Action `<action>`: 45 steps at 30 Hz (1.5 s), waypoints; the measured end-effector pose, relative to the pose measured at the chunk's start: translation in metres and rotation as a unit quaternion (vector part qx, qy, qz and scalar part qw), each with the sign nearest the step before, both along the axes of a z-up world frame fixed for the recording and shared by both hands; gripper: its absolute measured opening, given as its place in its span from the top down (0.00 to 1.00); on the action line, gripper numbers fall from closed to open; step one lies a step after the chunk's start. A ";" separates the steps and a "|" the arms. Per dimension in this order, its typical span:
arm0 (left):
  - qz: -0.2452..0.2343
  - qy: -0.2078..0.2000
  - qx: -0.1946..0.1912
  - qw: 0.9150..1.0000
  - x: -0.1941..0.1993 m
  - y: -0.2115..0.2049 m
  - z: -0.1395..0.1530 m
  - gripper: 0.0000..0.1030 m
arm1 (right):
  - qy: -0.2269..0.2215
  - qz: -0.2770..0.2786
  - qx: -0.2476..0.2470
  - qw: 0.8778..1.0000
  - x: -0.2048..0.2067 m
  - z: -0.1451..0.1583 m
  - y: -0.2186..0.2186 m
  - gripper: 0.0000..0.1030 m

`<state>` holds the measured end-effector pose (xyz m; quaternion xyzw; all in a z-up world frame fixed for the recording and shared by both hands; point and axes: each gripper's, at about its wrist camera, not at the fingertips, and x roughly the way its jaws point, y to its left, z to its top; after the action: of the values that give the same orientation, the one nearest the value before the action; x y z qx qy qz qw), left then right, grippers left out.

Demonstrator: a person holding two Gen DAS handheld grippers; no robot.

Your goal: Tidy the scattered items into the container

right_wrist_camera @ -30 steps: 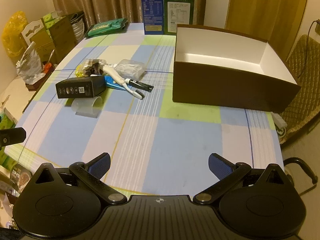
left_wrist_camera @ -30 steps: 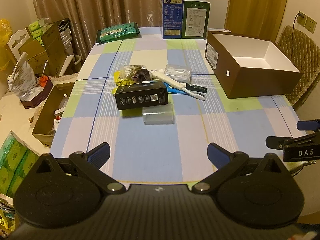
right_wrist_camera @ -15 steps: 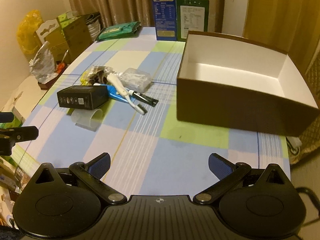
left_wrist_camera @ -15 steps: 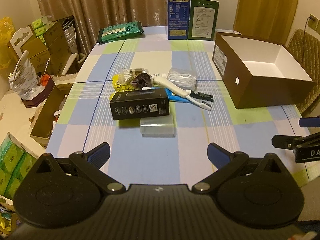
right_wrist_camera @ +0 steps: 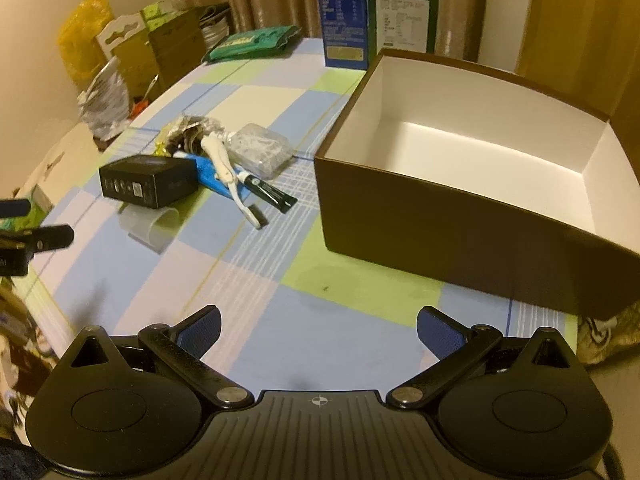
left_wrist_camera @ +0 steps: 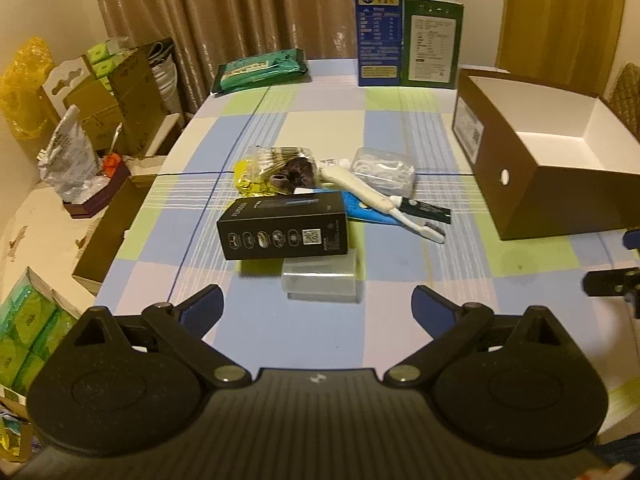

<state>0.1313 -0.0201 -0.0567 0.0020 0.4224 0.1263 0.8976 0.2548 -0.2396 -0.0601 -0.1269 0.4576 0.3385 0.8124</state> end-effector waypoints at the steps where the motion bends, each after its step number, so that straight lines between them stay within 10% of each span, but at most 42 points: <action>1: 0.004 0.002 0.006 1.000 0.001 0.000 -0.003 0.04 | 0.001 0.003 0.000 1.000 0.003 -0.002 -0.001 0.02; 10: -0.009 0.016 0.047 0.999 0.005 0.016 -0.023 0.08 | 0.023 -0.002 -0.008 1.000 0.012 -0.024 0.010 0.02; 21: -0.160 0.037 0.123 0.979 0.027 0.068 -0.055 0.13 | 0.055 -0.132 -0.010 0.990 -0.001 -0.044 0.039 0.02; 33: -0.366 0.019 0.272 0.890 0.050 0.090 -0.105 0.26 | 0.084 -0.278 -0.010 0.957 -0.038 -0.052 0.032 0.02; 42: -0.482 -0.021 0.368 0.795 0.054 0.080 -0.133 0.31 | 0.083 -0.341 -0.011 0.936 -0.060 -0.050 0.021 0.02; 45: -0.502 -0.026 0.380 0.776 0.058 0.078 -0.141 0.48 | 0.084 -0.350 -0.011 0.933 -0.064 -0.051 0.020 0.02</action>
<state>0.1893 0.0576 -0.1978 0.5516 0.2553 -0.1922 0.7705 0.1911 -0.2193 -0.1108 0.0614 0.5431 0.0372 0.8366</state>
